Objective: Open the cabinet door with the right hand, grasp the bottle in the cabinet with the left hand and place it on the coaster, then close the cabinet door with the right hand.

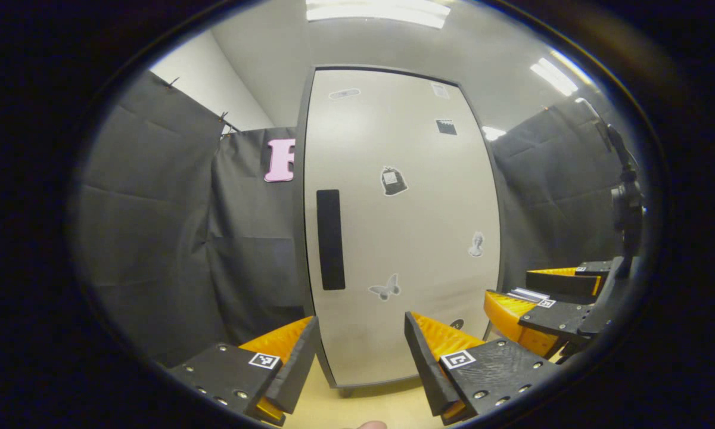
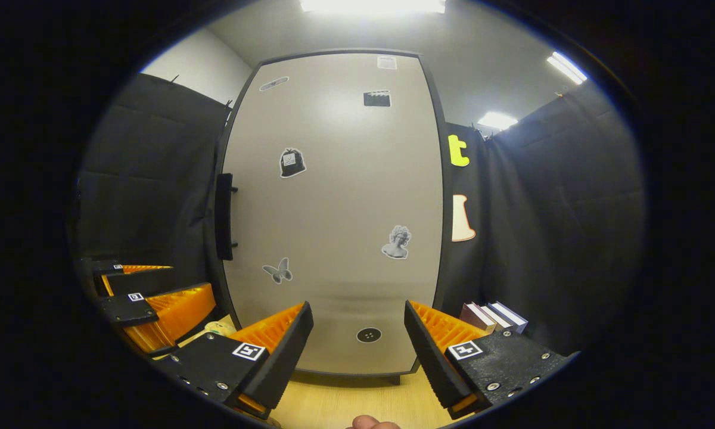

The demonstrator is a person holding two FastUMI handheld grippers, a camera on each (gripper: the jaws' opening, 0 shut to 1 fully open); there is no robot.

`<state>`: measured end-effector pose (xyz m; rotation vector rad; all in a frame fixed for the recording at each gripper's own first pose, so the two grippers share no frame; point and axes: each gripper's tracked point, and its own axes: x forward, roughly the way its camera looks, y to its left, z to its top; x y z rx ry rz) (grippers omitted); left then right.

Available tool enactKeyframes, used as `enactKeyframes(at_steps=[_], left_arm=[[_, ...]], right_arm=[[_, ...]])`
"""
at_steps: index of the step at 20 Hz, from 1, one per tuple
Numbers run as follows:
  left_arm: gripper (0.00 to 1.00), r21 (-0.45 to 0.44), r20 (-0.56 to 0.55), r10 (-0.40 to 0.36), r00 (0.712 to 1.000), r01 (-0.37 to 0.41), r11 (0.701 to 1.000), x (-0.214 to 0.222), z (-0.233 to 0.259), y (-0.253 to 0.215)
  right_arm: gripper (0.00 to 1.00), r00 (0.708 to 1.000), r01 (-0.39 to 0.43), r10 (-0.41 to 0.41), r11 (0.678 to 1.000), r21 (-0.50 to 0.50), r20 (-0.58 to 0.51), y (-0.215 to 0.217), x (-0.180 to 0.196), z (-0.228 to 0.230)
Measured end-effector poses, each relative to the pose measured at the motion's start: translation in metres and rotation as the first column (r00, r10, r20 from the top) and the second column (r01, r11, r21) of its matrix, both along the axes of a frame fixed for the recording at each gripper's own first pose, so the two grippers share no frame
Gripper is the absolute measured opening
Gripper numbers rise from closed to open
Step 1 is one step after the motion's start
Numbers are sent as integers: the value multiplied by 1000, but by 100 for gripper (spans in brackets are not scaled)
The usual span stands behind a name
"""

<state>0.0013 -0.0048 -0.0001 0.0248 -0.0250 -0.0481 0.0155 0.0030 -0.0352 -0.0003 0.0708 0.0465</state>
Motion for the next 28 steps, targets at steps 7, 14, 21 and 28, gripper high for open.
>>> enactKeyframes(at_steps=[7, 14, 21, 28], left_arm=[[82, 13, 3, 11, 1000, -11, 1000, 0, 3, 4], [82, 84, 34, 19, 999, -22, 996, -49, 18, 28], [82, 119, 29, 65, 997, -68, 991, -104, 5, 68], [82, 81, -27, 150, 988, -147, 986, -117, -24, 112]], right_arm=[[95, 999, -16, 16, 1000, 13, 30, 7, 2, 11], [95, 995, -85, 85, 996, 4, 45, 50, 25, 27], [95, 961, -227, 224, 974, -3, 163, 145, 61, 86], [95, 959, -242, 237, 970, 15, 155, 203, 86, 89]])
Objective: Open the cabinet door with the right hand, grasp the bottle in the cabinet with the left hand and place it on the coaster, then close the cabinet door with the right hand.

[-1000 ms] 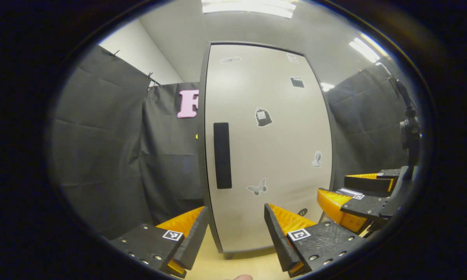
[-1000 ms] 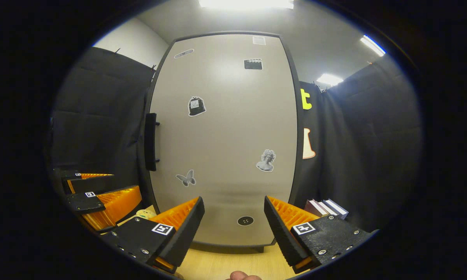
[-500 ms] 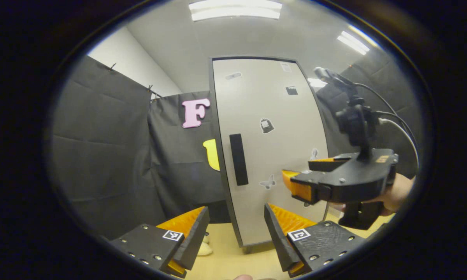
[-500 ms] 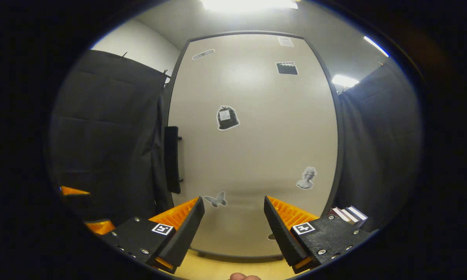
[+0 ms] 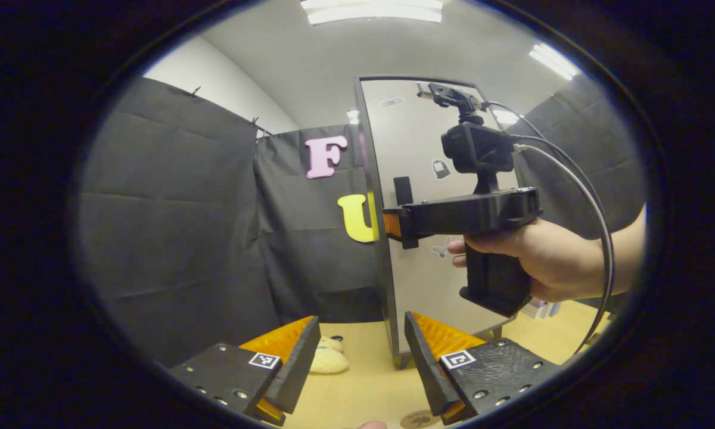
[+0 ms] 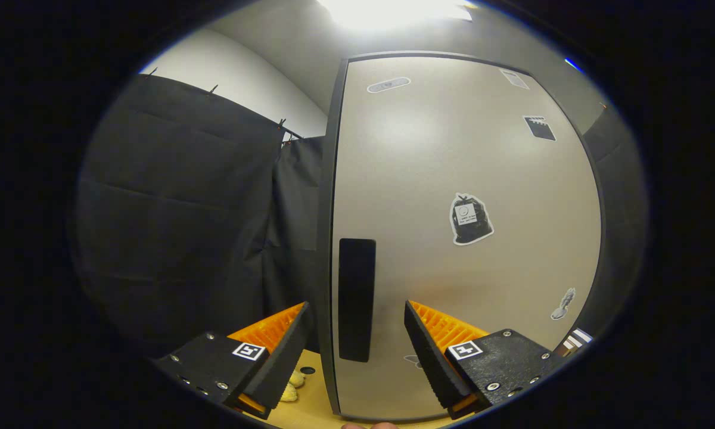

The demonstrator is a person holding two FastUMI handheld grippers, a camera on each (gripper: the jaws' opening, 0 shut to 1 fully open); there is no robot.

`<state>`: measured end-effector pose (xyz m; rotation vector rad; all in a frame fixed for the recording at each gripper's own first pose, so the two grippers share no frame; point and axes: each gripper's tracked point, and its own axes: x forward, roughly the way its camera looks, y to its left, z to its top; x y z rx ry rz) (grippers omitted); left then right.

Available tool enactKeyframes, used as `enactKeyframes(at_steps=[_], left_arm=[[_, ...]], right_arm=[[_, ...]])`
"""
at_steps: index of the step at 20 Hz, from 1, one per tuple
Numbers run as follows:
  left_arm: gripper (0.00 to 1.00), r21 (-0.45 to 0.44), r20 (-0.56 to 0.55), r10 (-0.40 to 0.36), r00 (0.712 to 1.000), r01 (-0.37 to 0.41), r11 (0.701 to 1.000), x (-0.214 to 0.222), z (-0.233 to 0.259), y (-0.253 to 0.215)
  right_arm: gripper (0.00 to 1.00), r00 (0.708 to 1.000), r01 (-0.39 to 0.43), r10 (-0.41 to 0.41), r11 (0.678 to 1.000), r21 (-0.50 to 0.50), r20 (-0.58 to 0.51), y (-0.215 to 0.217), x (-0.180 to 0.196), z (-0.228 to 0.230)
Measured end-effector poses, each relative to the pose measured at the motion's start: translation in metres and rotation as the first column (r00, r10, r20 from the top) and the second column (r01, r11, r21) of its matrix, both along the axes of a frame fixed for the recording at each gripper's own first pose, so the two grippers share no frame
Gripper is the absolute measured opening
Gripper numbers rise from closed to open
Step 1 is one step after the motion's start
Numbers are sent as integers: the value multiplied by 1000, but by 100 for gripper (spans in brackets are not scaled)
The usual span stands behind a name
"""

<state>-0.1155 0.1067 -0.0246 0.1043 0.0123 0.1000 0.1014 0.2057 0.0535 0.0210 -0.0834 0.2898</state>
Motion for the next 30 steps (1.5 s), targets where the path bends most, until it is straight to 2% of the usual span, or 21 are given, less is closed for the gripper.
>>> enactKeyframes(at_steps=[2, 3, 4, 5, 7, 11, 15, 18, 19, 20, 21, 23, 24, 27, 30], left_arm=[[82, -19, 0, 8, 1000, -8, 1000, -1, -1, 3], [82, -32, -4, 7, 1000, -7, 999, 0, -6, 9], [86, -42, -9, 11, 1000, -12, 999, 1, -10, 14], [82, -49, -13, 16, 1000, -17, 999, 2, -12, 16], [82, -54, -15, 17, 1000, -18, 998, 2, -13, 17], [82, -71, -11, 25, 1000, -26, 997, 2, -15, 26], [82, -104, -39, 11, 999, -15, 994, 13, -25, 35], [82, -89, -45, 12, 999, -16, 996, 28, -23, 40], [86, -80, -50, 22, 999, -26, 996, 24, -22, 36], [82, -70, -55, 40, 998, -43, 997, 18, -20, 36], [86, -64, -50, 60, 997, -63, 996, 14, -16, 35], [86, -77, -43, 87, 995, -90, 993, 12, -11, 31], [82, -87, -48, 92, 995, -96, 992, 10, -11, 26], [82, -80, -84, 92, 992, -98, 992, -9, -17, -11], [86, -79, -93, 86, 992, -94, 992, -17, -11, -44]], right_arm=[[94, 1000, -5, 4, 1000, -20, -12, 6, 8, -4], [74, 1000, 12, -14, 999, -52, -24, 3, 13, -6], [54, 1000, 1, -3, 999, -49, -28, 4, 7, -4], [34, 999, 1, -4, 999, -52, -45, 5, 13, -7], [29, 999, -6, 2, 997, -75, -52, 4, 10, -5], [22, 995, -48, 41, 996, -69, -94, 3, 5, -7], [21, 988, -106, 97, 992, -74, -118, 1, -15, -6], [20, 977, -174, 164, 983, -61, -135, -1, -35, -1], [18, 971, -199, 190, 978, -54, -144, -2, -41, 0], [18, 965, -226, 216, 973, -54, -148, -6, -46, 1], [18, 957, -254, 243, 965, -59, -156, -8, -52, 2], [17, 940, -310, 297, 949, -53, -166, -17, -67, 4], [17, 931, -335, 322, 941, -50, -171, -22, -77, 7], [18, 903, -404, 388, 913, -58, -184, -38, -99, 14], [18, 878, -452, 437, 891, -37, -197, -62, -116, 14]])
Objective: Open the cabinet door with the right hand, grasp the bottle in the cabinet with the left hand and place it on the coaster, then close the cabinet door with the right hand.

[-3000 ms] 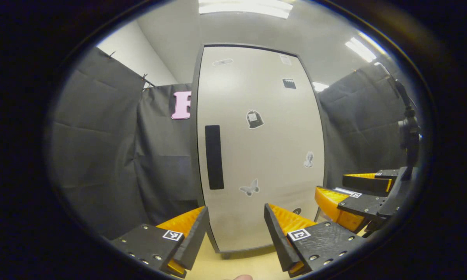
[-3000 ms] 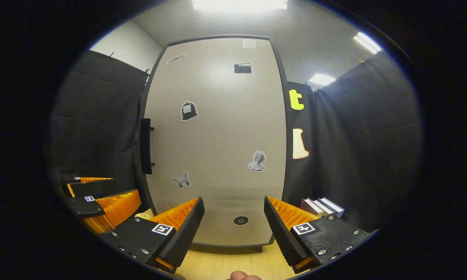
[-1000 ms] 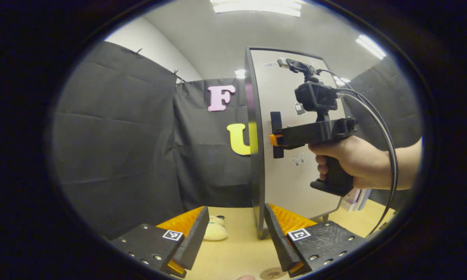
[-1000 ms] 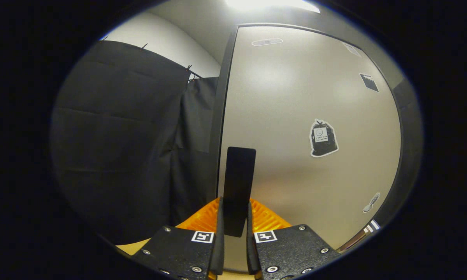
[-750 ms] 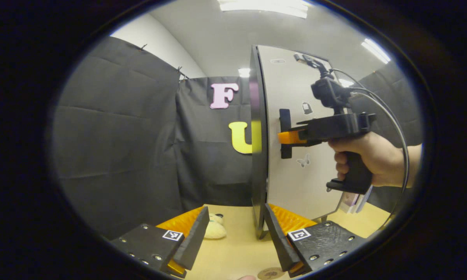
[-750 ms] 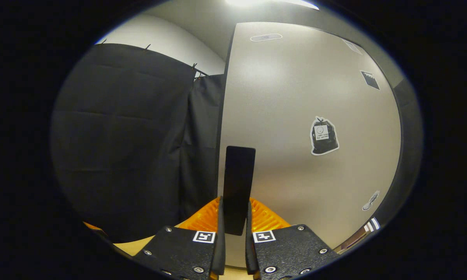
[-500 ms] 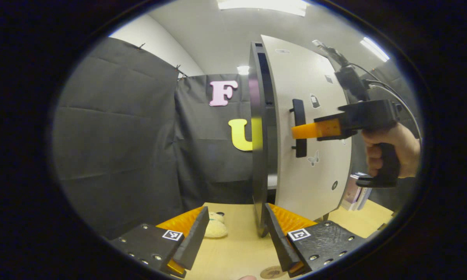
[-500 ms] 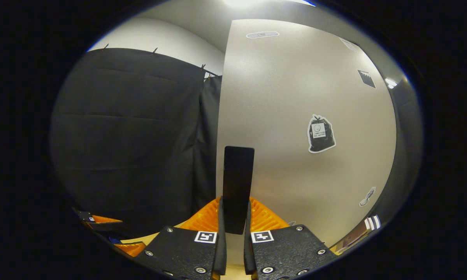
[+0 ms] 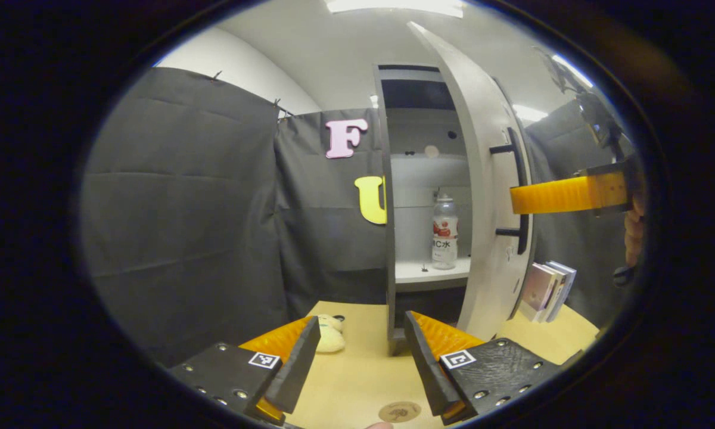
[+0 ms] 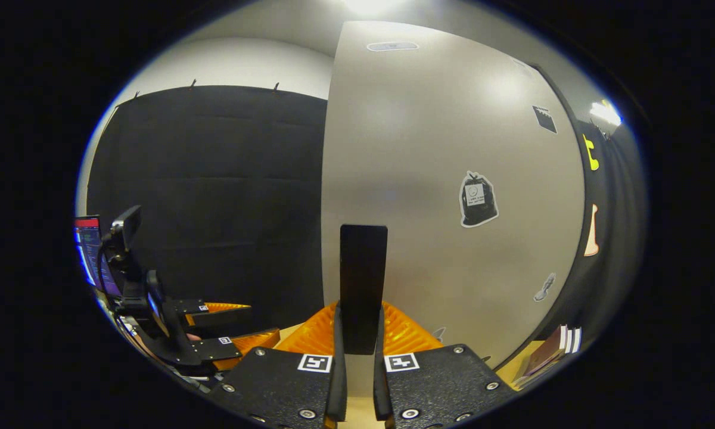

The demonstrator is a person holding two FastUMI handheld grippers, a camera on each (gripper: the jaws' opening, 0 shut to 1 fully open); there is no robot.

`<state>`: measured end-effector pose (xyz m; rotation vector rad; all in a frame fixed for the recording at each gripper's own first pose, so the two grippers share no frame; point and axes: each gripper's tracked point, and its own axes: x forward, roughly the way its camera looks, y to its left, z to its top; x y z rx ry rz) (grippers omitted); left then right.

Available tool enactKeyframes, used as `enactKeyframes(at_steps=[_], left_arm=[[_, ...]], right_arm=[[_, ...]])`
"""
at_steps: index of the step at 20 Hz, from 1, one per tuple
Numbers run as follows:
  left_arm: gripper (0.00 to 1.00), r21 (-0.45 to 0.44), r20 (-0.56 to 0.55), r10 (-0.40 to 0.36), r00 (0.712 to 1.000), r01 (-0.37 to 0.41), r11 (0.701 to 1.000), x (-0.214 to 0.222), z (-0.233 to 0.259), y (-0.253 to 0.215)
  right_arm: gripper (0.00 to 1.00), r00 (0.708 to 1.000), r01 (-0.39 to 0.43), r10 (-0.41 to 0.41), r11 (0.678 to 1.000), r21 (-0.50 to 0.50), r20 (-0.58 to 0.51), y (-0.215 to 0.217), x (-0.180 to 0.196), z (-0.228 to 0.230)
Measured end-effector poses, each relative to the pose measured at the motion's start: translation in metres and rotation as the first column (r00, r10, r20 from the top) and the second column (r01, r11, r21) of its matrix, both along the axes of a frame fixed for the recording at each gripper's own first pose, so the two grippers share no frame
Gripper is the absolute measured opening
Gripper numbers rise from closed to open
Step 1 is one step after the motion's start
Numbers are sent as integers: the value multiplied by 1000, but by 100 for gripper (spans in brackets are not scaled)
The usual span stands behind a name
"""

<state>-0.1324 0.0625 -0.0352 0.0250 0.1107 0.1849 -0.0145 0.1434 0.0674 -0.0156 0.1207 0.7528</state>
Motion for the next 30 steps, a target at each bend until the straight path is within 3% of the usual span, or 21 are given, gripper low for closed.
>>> enactKeyframes(at_steps=[5, 6, 7, 11, 14, 18, 21, 24, 30], left_arm=[[82, -3, 4, -12, 1000, 12, 1000, 0, 10, -54], [86, -3, 3, -15, 1000, 15, 1000, 1, 11, -62], [82, -3, 1, -19, 1000, 19, 1000, 2, 11, -73], [82, 22, 16, -54, 998, 53, 998, 15, 22, -114], [86, 44, 37, -27, 999, 26, 999, 33, 32, -129], [86, 84, 64, -3, 998, -2, 996, 69, 44, -141], [82, 125, 91, -15, 996, 4, 992, 113, 58, -143], [86, 134, 130, -41, 991, 24, 991, 159, 68, -145], [84, 138, 127, -103, 987, 86, 987, 236, 53, -142]], right_arm=[[18, 1000, 2, -1, 1000, 15, -19, -50, -21, 0], [18, 1000, 10, -10, 1000, 17, -21, -61, -22, 1], [18, 999, 24, -23, 999, 23, -28, -69, -25, 2], [15, 995, 91, -89, 995, 50, -34, -105, -51, 5], [16, 990, 142, -143, 990, 13, 12, -114, -66, 5], [25, 973, 229, -230, 972, 49, 29, -126, -94, 17], [47, 941, 339, -339, 935, 105, -23, -155, -124, 22], [48, 905, 425, -421, 897, 120, -64, -176, -134, 22], [51, 813, 580, -582, 813, 48, 22, -195, -131, 25]])
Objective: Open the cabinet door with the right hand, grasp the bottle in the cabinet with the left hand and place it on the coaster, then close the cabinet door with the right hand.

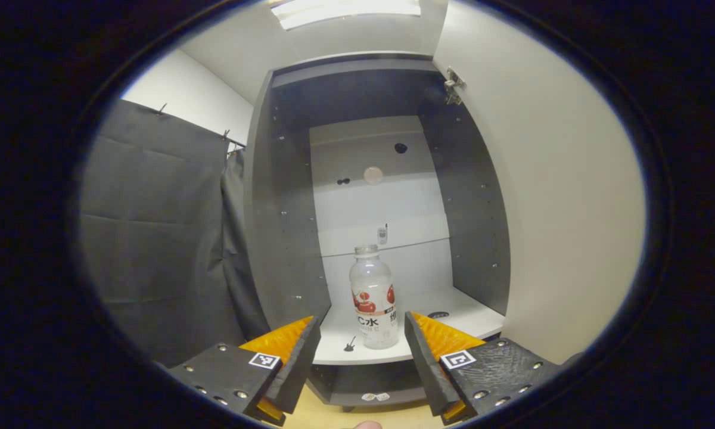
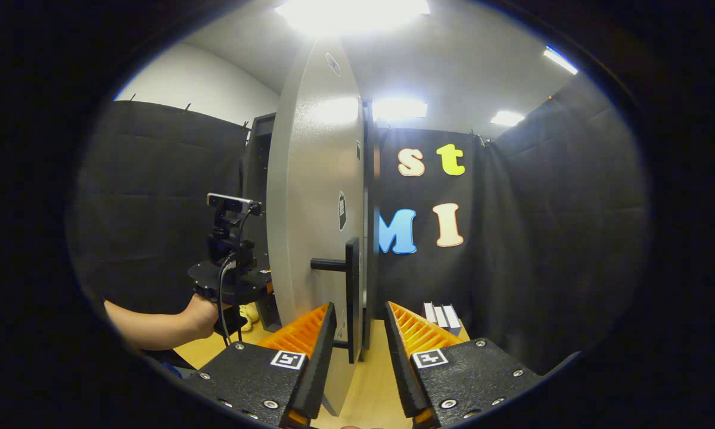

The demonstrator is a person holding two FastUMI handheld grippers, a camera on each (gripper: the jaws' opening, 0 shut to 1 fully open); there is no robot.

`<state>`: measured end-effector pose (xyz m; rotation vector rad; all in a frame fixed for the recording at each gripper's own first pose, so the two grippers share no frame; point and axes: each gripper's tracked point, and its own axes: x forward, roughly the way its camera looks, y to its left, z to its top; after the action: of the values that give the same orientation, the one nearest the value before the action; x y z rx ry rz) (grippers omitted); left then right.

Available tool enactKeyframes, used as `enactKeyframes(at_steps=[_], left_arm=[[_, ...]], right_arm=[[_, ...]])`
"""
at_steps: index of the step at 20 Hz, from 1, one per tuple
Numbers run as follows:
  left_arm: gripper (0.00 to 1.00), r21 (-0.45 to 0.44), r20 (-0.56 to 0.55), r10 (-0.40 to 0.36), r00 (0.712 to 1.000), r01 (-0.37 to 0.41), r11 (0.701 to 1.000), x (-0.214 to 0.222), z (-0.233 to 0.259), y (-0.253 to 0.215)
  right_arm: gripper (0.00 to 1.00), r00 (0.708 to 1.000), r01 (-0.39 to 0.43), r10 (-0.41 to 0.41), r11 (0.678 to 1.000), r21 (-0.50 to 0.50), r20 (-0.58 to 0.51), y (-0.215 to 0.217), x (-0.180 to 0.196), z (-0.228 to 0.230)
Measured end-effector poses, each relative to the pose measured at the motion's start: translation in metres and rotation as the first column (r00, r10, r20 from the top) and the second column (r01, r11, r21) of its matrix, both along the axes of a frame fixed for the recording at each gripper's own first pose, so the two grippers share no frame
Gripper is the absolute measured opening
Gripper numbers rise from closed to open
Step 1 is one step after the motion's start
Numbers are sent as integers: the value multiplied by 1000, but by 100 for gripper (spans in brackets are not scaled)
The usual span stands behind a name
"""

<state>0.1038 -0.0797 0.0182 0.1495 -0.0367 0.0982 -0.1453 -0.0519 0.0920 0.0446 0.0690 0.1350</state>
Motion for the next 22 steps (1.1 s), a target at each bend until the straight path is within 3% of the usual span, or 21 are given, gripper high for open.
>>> enactKeyframes(at_steps=[2, 4, 5, 7, 9, 14, 15, 16, 18, 19, 22], left_arm=[[83, 7, -9, -18, 1000, 18, 1000, 24, -10, 0], [86, 10, -10, -37, 999, 37, 999, 45, -17, -1], [82, 20, -9, -39, 999, 40, 999, 54, -20, 1], [78, 43, -6, -47, 999, 47, 998, 71, -22, -1], [82, 57, 2, -53, 999, 53, 997, 88, -23, 0], [78, 12, 7, -71, 997, 70, 997, 120, -33, 6], [85, 17, -6, -77, 997, 77, 997, 126, -39, 8], [82, 26, -11, -82, 997, 82, 996, 134, -41, 8], [85, 38, -3, -102, 995, 102, 994, 144, -40, 4], [78, 39, 5, -112, 994, 112, 993, 144, -39, 2], [86, 30, 3, -148, 989, 148, 988, 143, -35, -10]], right_arm=[[53, 997, 78, -78, 997, -4, -13, -14, -6, -1], [63, 991, 135, -135, 991, -5, -9, -23, -14, 6], [75, 989, 147, -147, 989, -1, -7, -23, -16, 7], [86, 984, 177, -177, 984, -23, -8, -26, -17, 3], [92, 980, 198, -199, 979, -53, -9, -26, -25, 3], [92, 975, 211, -213, 976, -50, -53, -18, -34, -10], [92, 975, 214, -215, 976, -35, -62, -18, -33, -11], [92, 974, 213, -213, 977, -11, -77, -16, -33, -14], [92, 973, 214, -209, 976, 42, -94, -15, -32, -14], [92, 973, 217, -212, 975, 52, -96, -16, -33, -14], [92, 969, 227, -223, 974, 27, -109, -14, -36, -21]])
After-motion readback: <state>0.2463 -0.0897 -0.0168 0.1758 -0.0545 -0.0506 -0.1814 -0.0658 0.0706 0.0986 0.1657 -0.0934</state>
